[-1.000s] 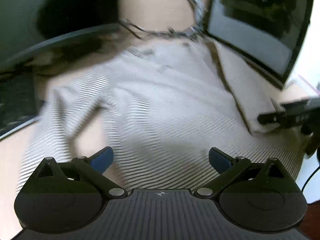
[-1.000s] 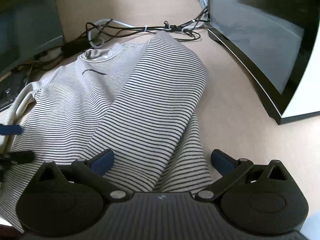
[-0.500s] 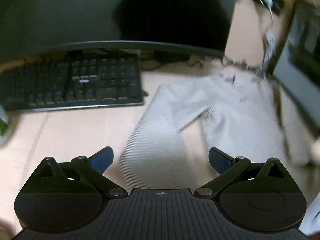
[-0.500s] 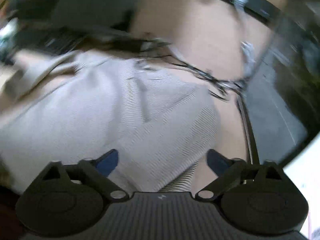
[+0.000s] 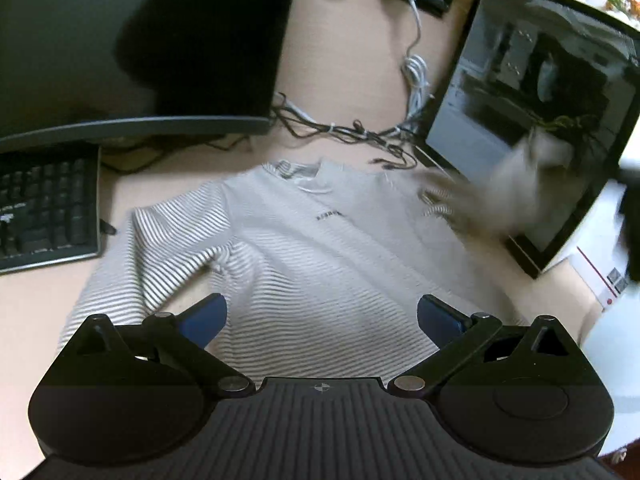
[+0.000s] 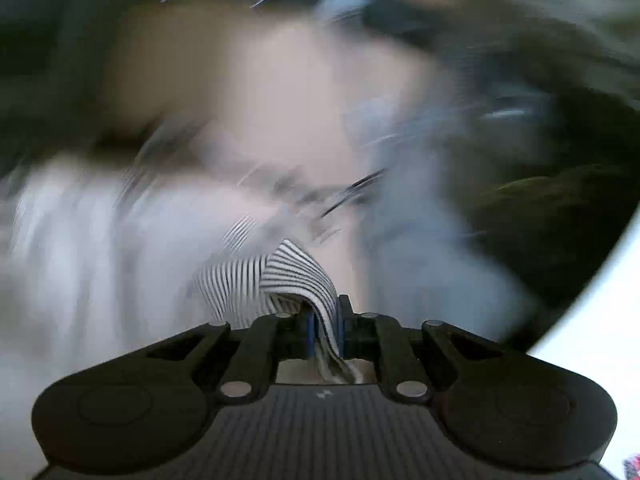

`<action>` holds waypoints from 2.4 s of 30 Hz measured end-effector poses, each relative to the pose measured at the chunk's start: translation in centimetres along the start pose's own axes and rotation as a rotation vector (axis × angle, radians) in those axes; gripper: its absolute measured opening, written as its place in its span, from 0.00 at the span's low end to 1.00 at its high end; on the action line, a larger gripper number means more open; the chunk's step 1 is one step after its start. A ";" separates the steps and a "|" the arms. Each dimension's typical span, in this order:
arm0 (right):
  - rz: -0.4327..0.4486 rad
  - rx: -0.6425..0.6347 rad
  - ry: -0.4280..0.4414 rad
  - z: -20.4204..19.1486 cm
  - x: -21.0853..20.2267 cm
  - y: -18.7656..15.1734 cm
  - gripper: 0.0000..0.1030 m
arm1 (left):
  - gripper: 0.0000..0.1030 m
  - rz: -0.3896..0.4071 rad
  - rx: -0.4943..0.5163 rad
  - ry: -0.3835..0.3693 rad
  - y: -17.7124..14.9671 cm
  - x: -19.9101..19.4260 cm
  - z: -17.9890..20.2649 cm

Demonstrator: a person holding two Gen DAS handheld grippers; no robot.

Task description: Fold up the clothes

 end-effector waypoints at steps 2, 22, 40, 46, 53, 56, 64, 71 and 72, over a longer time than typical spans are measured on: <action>0.059 0.096 -0.036 2.8 -0.2 2.8 0.09 | 1.00 -0.006 -0.018 0.011 -0.2 0.1 -0.3; 0.165 0.203 0.331 -6.4 10.4 13.7 0.49 | 1.00 0.032 -0.232 0.123 -1.4 -1.7 -3.9; -0.250 0.415 0.366 -2.2 8.8 -6.0 1.00 | 0.85 -0.017 0.023 0.194 3.1 1.6 -4.7; -0.302 0.485 0.306 -2.8 9.3 -7.9 1.00 | 0.89 -0.124 0.277 0.293 0.9 -4.2 -5.8; -0.305 0.289 0.219 -6.3 9.3 -7.7 0.99 | 0.87 -0.235 0.536 0.308 -4.3 -7.0 -4.7; -0.259 0.308 0.289 -7.6 7.8 -6.6 0.82 | 0.76 -0.227 0.618 0.342 -5.8 -5.6 -4.4; -0.235 0.283 0.591 -16.0 3.1 -2.4 0.38 | 0.08 -0.197 0.141 0.278 -2.5 -3.5 -9.4; -0.202 0.373 0.719 -20.6 2.6 1.0 0.60 | 0.08 -0.073 -0.158 0.103 1.4 -6.1 -9.6; -0.178 0.344 0.709 -21.2 2.5 1.3 0.60 | 0.08 -0.064 -0.187 0.082 1.6 -6.1 -9.5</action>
Point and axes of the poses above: each gripper's, at about its wrist camera, not at the fingertips, and x roughly the way its jaws point, z to its right, y to its top, the point moved 1 cm from there along x, roughly the way its jaws point, and after that the axes turned 7 degrees about z, right-handed, at the moved point
